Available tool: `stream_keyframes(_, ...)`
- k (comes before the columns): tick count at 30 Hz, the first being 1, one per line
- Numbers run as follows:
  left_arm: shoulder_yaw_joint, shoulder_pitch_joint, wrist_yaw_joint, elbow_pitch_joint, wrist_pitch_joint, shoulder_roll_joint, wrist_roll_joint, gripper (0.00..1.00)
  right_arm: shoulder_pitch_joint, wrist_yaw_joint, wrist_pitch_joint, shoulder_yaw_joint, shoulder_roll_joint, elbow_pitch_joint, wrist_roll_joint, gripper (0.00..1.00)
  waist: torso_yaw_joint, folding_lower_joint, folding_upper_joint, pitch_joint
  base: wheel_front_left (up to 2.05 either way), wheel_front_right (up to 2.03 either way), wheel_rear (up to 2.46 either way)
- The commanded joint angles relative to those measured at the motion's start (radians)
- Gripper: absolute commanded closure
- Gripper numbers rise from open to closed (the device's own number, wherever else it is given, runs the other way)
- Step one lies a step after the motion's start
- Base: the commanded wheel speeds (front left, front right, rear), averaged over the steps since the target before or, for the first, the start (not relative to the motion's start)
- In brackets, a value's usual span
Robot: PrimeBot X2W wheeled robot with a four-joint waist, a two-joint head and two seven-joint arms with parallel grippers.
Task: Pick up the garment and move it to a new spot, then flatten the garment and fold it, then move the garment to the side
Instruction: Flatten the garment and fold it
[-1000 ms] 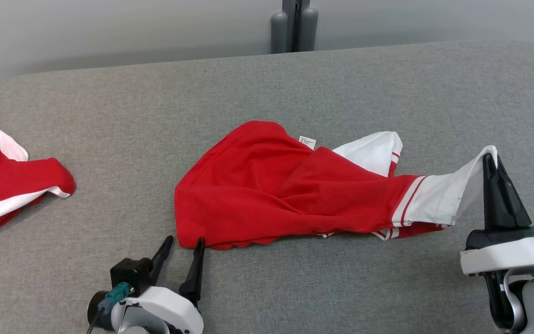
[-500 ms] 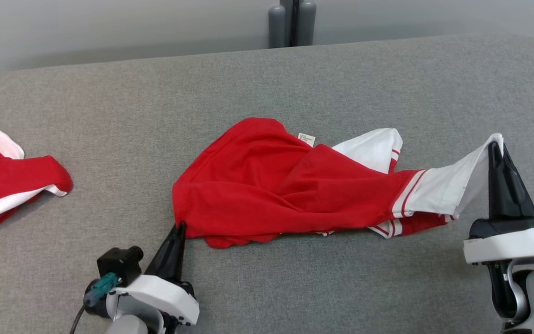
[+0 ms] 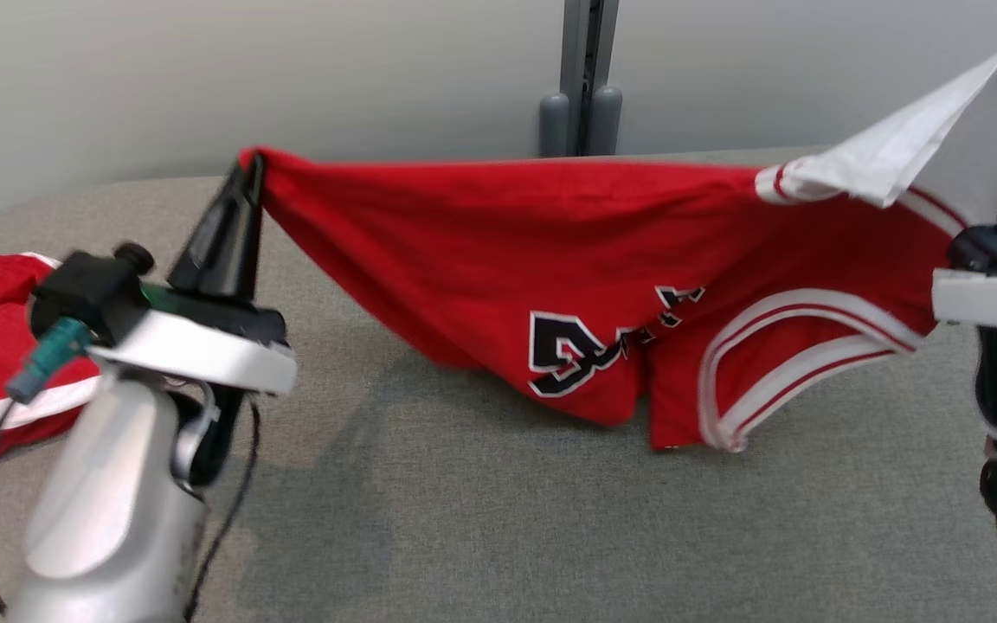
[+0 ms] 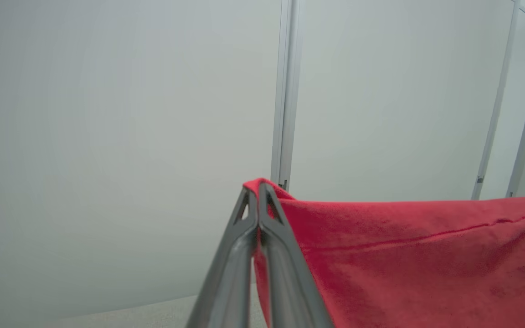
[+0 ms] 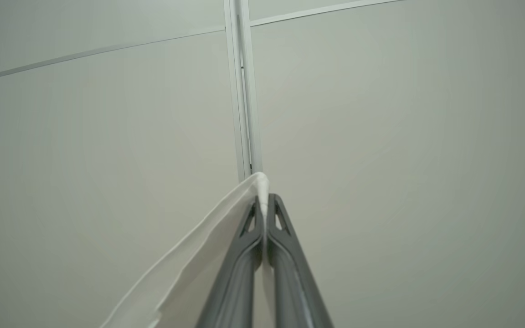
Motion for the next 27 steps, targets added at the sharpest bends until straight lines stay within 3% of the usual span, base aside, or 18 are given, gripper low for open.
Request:
stream_keyframes(1, 0.004, -0.047, -0.003, -0.014, -0.001, 0.035, -0.002, 1.0, -0.036, 0.0, 0.0, 0.003, -0.017, -0.009, 0.008, 1.0, 0.009, 0.0, 0.0, -0.029, 0.0, 0.0, 0.0)
stream_keyframes(8, 0.034, -0.278, 0.002, -0.085, 0.084, 0.148, -0.015, 1.0, -0.243, 0.0, 0.0, 0.043, -0.109, -0.024, 0.036, 1.0, 0.025, 0.0, 0.0, -0.039, 0.0, 0.0, 0.0)
stream_keyframes(13, 0.032, -0.398, 0.006, -0.12, 0.188, 0.2, 0.001, 1.0, -0.385, 0.0, 0.013, 0.051, -0.159, 0.018, 0.045, 1.0, 0.034, 0.0, 0.0, 0.027, 0.0, 0.0, 0.0)
stream_keyframes(19, 0.012, -0.494, 0.018, -0.109, 0.238, 0.212, 0.022, 1.0, -0.528, 0.0, 0.057, 0.065, -0.158, 0.108, 0.027, 1.0, 0.041, 0.0, 0.0, 0.169, 0.0, 0.0, 0.0)
stream_keyframes(27, -0.009, -0.734, 0.062, 0.052, 0.136, 0.207, 0.113, 1.0, -0.83, 0.0, 0.024, 0.071, -0.159, 0.316, -0.09, 1.0, 0.041, 0.0, 0.0, 0.351, 0.0, 0.0, 0.0)
